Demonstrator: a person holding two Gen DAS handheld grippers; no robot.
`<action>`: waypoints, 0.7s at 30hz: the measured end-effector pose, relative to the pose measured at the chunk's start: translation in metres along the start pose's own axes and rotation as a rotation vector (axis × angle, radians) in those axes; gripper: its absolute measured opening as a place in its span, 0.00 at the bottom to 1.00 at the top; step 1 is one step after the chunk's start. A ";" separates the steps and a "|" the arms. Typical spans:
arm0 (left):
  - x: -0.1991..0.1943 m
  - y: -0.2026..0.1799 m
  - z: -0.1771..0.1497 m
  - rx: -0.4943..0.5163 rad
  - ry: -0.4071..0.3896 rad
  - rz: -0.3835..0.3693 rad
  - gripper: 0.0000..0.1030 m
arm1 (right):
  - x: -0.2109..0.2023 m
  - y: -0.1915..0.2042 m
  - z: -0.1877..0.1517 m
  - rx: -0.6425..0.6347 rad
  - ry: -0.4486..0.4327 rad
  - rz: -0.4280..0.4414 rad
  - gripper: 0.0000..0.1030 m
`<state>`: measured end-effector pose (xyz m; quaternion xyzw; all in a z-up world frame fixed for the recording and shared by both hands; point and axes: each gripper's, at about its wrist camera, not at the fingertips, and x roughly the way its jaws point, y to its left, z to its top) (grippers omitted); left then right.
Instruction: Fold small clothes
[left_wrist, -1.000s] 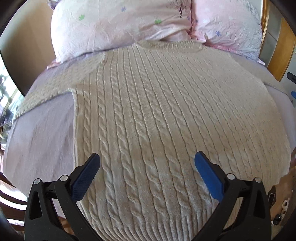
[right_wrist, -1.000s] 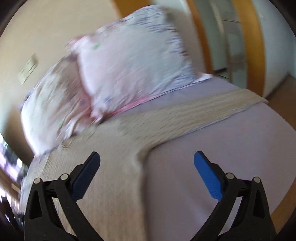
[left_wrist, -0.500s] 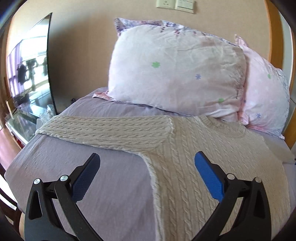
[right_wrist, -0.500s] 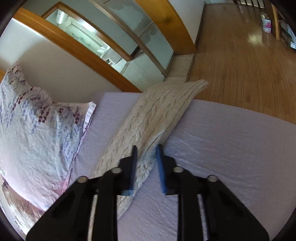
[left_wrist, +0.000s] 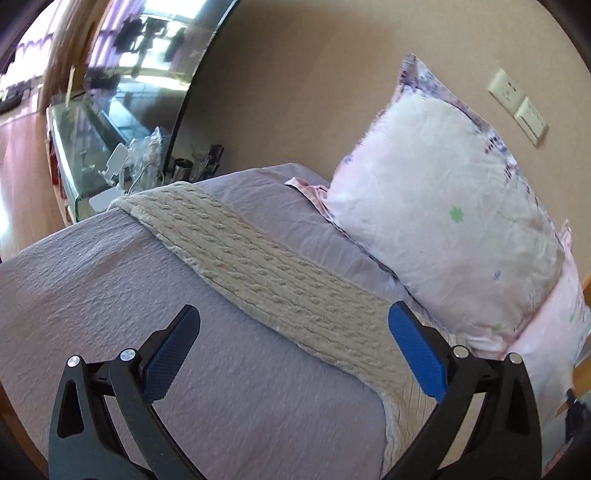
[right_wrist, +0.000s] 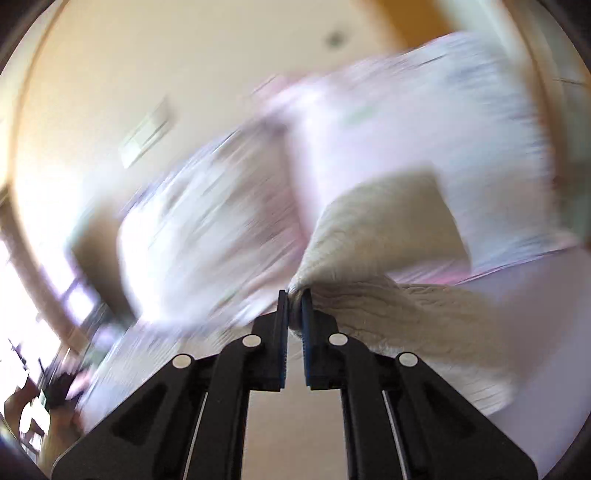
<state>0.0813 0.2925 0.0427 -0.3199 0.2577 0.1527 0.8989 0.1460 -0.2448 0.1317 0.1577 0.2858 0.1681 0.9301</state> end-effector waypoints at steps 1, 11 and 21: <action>0.004 0.006 0.004 -0.038 -0.005 0.012 0.99 | 0.024 0.024 -0.017 -0.036 0.111 0.070 0.15; 0.048 0.072 0.039 -0.320 0.037 0.049 0.79 | 0.005 0.017 -0.020 -0.067 0.085 0.030 0.71; 0.073 0.106 0.076 -0.521 0.047 0.092 0.37 | -0.006 -0.058 -0.028 0.086 0.049 -0.042 0.73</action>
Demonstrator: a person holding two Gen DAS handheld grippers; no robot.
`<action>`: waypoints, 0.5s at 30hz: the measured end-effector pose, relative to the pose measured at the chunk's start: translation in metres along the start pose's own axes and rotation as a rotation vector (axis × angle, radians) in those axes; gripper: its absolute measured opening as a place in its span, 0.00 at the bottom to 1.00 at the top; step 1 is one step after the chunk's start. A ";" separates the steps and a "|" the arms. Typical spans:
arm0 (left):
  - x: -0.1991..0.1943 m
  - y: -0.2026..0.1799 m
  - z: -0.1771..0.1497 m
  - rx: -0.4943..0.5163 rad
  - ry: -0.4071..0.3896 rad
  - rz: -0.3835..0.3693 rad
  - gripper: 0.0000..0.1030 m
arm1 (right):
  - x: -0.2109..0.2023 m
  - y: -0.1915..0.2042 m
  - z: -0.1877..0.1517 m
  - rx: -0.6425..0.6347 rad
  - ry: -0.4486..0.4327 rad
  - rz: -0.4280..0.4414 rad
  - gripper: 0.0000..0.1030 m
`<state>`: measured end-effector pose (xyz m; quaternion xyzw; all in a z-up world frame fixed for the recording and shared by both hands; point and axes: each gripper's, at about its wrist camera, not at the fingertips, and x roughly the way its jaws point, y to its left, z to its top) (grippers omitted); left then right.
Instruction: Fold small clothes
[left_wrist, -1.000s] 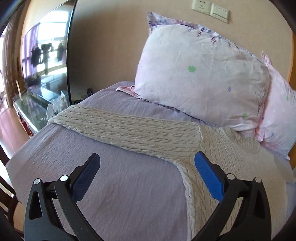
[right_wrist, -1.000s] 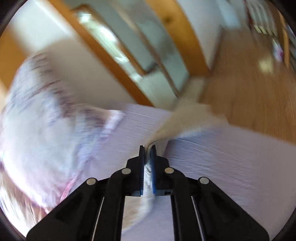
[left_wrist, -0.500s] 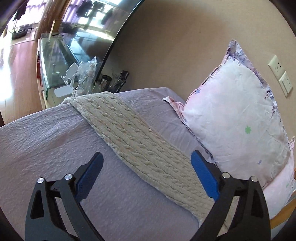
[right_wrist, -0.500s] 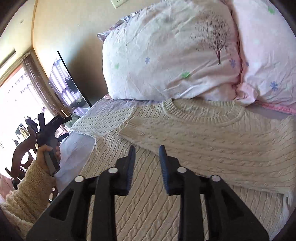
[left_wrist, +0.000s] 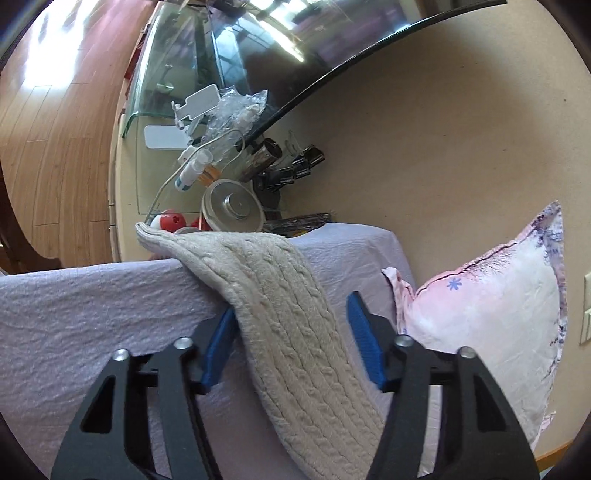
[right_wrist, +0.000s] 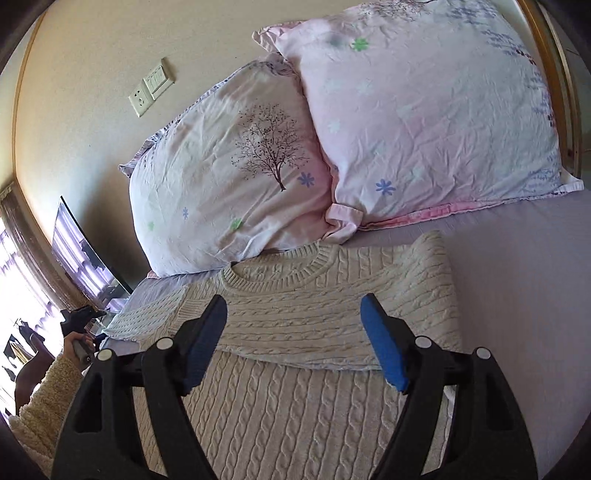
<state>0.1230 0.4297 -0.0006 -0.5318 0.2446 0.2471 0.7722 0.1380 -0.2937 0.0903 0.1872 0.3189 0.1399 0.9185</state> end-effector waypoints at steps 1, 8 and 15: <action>0.001 -0.008 -0.003 0.008 0.014 -0.011 0.28 | 0.000 -0.002 0.000 -0.002 -0.003 0.000 0.73; -0.040 -0.181 -0.158 0.687 0.115 -0.354 0.10 | -0.009 -0.002 0.010 -0.010 -0.046 -0.011 0.73; -0.055 -0.220 -0.414 1.251 0.580 -0.555 0.22 | 0.031 -0.011 0.009 0.086 0.049 -0.004 0.74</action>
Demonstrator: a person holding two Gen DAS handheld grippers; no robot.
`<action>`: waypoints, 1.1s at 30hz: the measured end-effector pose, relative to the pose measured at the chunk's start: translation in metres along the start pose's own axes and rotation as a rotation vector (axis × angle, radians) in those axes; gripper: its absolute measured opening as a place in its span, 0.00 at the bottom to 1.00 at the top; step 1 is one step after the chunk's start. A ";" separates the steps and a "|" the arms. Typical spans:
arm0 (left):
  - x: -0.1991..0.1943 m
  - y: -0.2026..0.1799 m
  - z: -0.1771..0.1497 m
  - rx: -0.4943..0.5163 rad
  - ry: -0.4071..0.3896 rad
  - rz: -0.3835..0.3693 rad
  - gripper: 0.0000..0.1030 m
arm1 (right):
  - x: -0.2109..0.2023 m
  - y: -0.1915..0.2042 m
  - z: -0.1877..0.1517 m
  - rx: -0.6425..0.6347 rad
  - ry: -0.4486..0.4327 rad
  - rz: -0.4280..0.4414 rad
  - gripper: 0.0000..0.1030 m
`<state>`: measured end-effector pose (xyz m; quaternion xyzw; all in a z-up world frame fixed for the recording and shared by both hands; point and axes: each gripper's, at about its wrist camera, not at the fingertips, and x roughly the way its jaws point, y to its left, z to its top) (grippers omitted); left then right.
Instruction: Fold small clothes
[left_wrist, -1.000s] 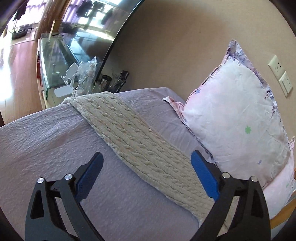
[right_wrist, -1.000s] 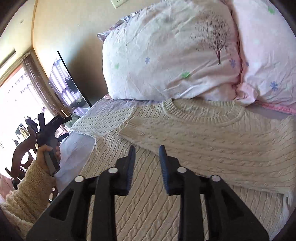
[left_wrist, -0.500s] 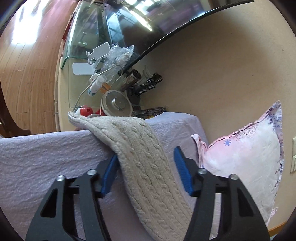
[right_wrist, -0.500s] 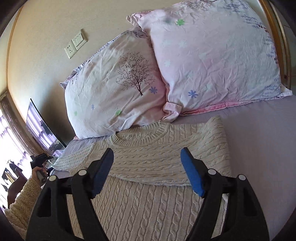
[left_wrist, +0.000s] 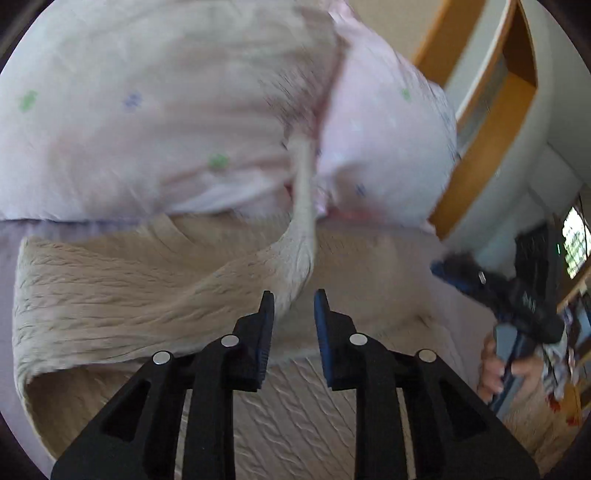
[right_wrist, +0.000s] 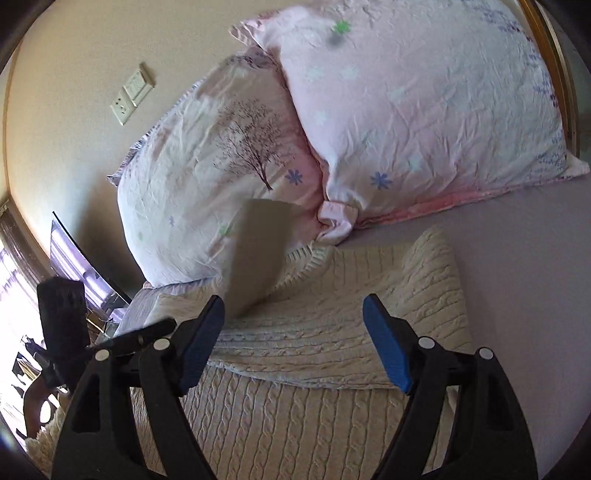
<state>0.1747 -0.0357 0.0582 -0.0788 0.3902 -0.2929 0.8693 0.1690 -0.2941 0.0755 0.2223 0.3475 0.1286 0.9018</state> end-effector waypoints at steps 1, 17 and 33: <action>0.004 -0.004 -0.007 0.009 0.031 -0.006 0.22 | 0.005 -0.006 -0.001 0.021 0.027 -0.012 0.73; -0.130 0.100 -0.122 -0.316 -0.039 0.201 0.74 | 0.096 -0.051 0.018 0.263 0.156 -0.159 0.20; -0.140 0.090 -0.162 -0.383 -0.096 0.016 0.75 | -0.059 -0.095 -0.064 0.372 0.021 -0.256 0.45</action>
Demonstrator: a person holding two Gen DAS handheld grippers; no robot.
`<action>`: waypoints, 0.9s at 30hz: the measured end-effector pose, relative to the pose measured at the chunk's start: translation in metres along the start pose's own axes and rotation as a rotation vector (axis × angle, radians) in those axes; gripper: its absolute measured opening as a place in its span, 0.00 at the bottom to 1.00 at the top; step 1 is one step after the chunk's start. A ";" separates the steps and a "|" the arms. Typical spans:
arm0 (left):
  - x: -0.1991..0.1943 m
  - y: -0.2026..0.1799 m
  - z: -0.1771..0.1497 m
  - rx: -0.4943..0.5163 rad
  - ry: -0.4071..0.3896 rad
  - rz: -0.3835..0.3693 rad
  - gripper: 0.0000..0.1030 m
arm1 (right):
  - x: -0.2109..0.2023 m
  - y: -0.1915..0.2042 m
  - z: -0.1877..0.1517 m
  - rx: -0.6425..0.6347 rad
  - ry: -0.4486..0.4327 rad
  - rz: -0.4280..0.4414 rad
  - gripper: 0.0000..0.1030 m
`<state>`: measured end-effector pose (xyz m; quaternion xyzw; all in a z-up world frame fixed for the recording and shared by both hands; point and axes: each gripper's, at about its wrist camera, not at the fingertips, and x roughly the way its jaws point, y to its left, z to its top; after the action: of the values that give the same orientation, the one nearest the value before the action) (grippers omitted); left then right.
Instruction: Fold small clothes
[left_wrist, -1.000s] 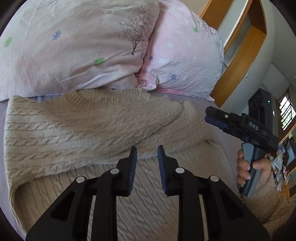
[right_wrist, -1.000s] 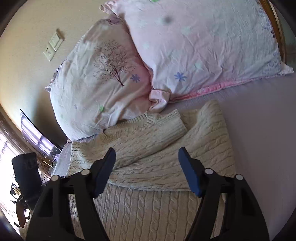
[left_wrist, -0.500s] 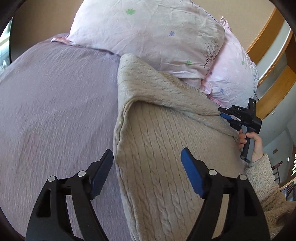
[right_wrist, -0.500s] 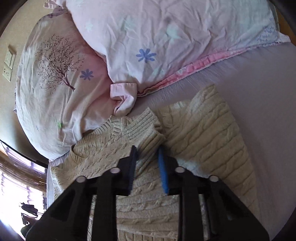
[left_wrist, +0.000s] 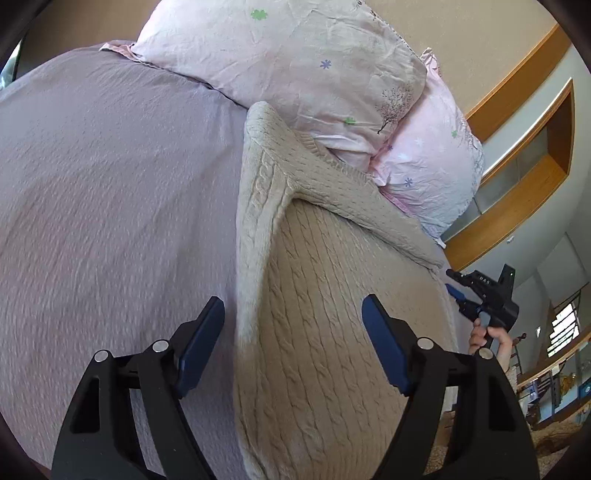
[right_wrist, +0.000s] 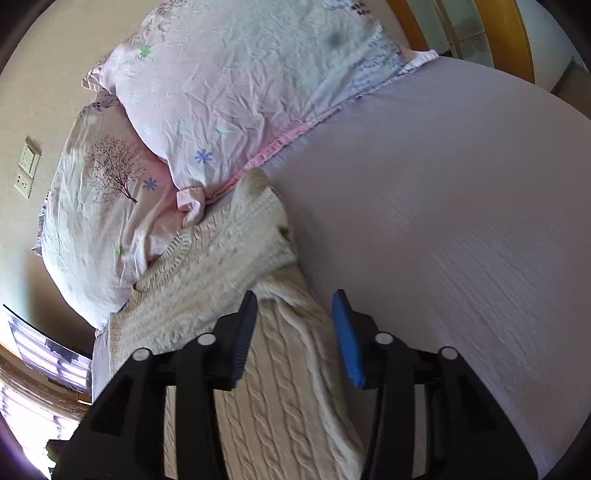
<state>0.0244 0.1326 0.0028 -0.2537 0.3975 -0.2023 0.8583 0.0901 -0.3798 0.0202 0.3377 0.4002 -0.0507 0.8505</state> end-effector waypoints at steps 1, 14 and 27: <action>-0.003 0.000 -0.004 -0.001 -0.002 -0.015 0.74 | -0.005 -0.007 -0.007 0.002 0.022 0.010 0.45; -0.045 -0.014 -0.089 -0.019 0.008 -0.242 0.62 | -0.091 -0.066 -0.121 -0.073 0.299 0.487 0.29; -0.034 -0.025 -0.078 -0.027 0.061 -0.224 0.11 | -0.106 -0.023 -0.099 -0.227 0.248 0.526 0.07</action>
<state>-0.0607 0.1099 -0.0058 -0.3020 0.3955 -0.2993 0.8142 -0.0538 -0.3557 0.0393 0.3360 0.4028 0.2579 0.8114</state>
